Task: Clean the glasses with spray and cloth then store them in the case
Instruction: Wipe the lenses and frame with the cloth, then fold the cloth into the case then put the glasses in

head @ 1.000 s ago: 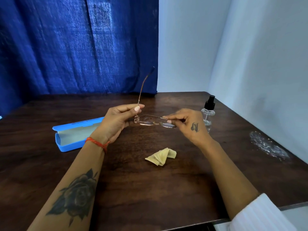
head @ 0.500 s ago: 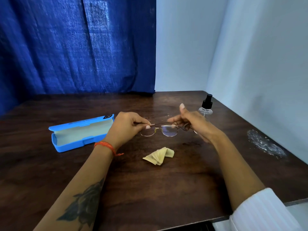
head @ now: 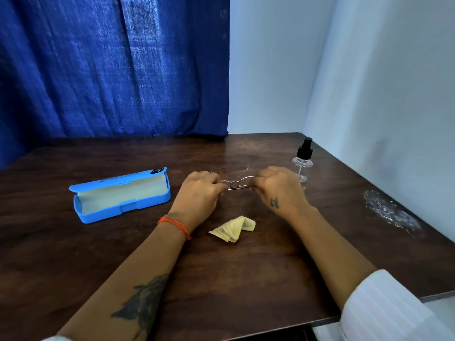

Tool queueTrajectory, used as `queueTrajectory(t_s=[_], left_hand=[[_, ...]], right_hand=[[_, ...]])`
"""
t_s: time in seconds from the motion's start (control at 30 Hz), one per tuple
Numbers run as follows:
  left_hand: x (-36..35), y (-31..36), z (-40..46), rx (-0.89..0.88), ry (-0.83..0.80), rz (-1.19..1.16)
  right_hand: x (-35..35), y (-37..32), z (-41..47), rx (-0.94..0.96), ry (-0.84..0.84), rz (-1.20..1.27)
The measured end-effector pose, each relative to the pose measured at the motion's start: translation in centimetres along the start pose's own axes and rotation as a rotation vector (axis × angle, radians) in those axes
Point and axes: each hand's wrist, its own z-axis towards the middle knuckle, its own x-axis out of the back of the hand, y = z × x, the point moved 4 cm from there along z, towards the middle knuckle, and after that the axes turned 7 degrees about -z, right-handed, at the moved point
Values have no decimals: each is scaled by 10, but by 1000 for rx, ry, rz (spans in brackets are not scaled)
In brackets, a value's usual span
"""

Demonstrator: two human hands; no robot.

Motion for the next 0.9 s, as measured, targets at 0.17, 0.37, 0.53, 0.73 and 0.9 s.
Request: queueTrajectory(t_s=[0.17, 0.37, 0.53, 0.73, 0.9], left_hand=[[-10, 3, -2, 17, -66, 76], [-28, -4, -6, 93, -176, 72], [-31, -9, -9, 170, -207, 21], [-16, -6, -20, 274, -49, -226], [7, 3, -41, 327, 114, -484]], right_hand=[[-5, -12, -1, 36, -150, -207], [-13, -19, -4, 42, -299, -235], [-15, -17, -5, -11, -318, -174], [-12, -9, -9, -232, -225, 103], [10, -3, -16, -529, -44, 825]])
